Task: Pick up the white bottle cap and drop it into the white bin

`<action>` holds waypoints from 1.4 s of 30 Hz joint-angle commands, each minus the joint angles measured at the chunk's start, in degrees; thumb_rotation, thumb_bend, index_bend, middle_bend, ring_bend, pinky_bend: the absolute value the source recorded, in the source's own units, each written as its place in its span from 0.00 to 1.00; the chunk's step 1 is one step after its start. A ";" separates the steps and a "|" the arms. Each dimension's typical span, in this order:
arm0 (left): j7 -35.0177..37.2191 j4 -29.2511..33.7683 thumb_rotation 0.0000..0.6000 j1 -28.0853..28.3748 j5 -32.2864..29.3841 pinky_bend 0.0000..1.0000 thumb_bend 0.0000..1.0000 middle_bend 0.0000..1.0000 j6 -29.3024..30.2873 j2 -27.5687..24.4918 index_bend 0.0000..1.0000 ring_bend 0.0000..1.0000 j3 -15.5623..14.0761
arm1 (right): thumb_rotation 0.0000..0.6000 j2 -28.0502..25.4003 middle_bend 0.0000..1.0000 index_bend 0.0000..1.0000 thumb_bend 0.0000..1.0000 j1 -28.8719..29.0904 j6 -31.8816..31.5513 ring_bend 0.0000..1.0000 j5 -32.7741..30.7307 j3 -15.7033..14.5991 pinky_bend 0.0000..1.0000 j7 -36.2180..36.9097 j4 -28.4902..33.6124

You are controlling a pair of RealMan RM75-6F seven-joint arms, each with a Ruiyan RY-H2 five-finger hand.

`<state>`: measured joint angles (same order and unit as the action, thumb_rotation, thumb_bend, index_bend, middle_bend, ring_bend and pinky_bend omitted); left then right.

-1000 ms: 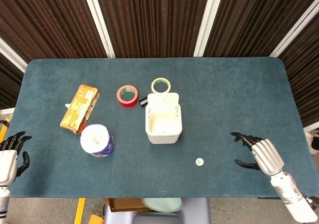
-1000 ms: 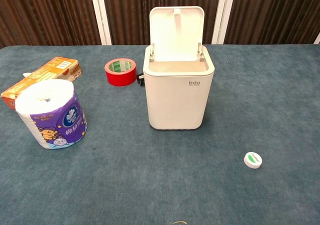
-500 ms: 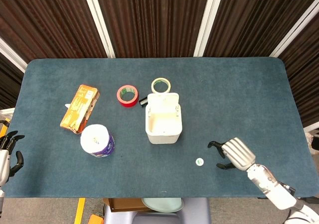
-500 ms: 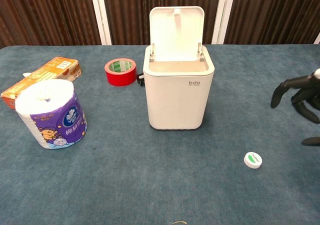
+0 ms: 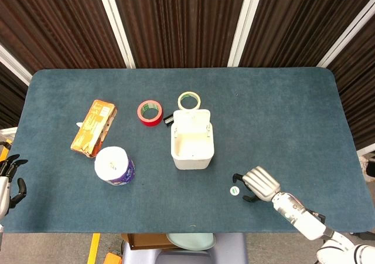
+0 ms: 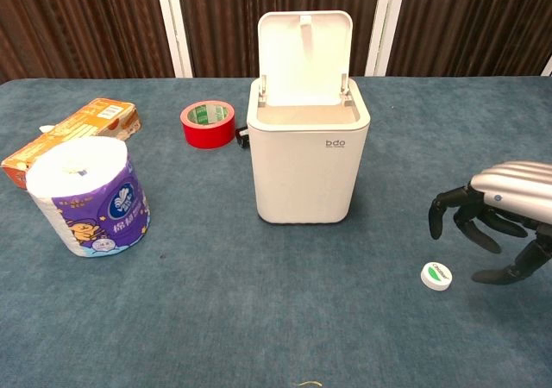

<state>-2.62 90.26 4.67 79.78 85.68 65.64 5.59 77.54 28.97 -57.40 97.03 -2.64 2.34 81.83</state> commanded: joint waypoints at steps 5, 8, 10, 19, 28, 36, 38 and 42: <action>0.32 0.00 1.00 -0.07 0.27 0.26 0.69 0.16 0.15 -0.08 0.26 0.18 -0.04 | 1.00 2.80 0.82 0.54 0.35 0.76 0.99 0.88 -1.54 -0.07 1.00 0.03 -3.18; 0.42 -0.04 1.00 -0.05 0.25 0.26 0.69 0.16 0.09 -0.07 0.26 0.18 -0.01 | 1.00 3.41 0.82 0.54 0.35 1.14 1.23 0.88 -1.38 -0.52 1.00 0.58 -3.85; 0.40 -0.02 1.00 -0.04 0.22 0.26 0.69 0.16 0.03 -0.06 0.26 0.18 -0.01 | 1.00 3.75 0.82 0.54 0.35 1.33 1.31 0.88 -1.20 -0.90 1.00 0.80 -4.19; 0.42 0.14 1.00 -0.05 0.39 0.26 0.69 0.16 -0.03 -0.13 0.26 0.18 -0.11 | 1.00 5.18 0.82 0.54 0.35 1.81 1.65 0.88 -1.59 -1.72 1.00 0.98 -5.99; 0.32 0.31 1.00 -0.15 0.83 0.26 0.69 0.16 0.28 -0.15 0.26 0.18 -0.23 | 1.00 6.38 0.82 0.55 0.35 2.17 1.90 0.88 -2.03 -2.26 1.00 0.75 -7.27; 0.52 0.30 1.00 -0.21 0.91 0.26 0.69 0.16 0.37 -0.18 0.26 0.18 -0.23 | 1.00 6.82 0.83 0.66 0.35 2.26 1.72 0.89 -2.39 -2.61 1.00 0.78 -7.94; 0.52 0.30 1.00 -0.21 0.90 0.26 0.69 0.16 0.34 -0.17 0.26 0.18 -0.23 | 1.00 6.88 0.83 0.70 0.35 2.20 1.58 0.89 -2.54 -2.63 1.00 0.73 -8.05; 0.37 0.33 1.00 -0.14 1.01 0.26 0.69 0.16 0.24 -0.16 0.26 0.18 -0.29 | 1.00 6.86 0.84 0.73 0.35 1.97 0.94 0.89 -2.80 -2.62 1.00 0.97 -8.28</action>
<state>-2.25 90.60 4.52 80.79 85.93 65.48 5.30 84.41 30.98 -56.41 94.27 -5.26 3.26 73.59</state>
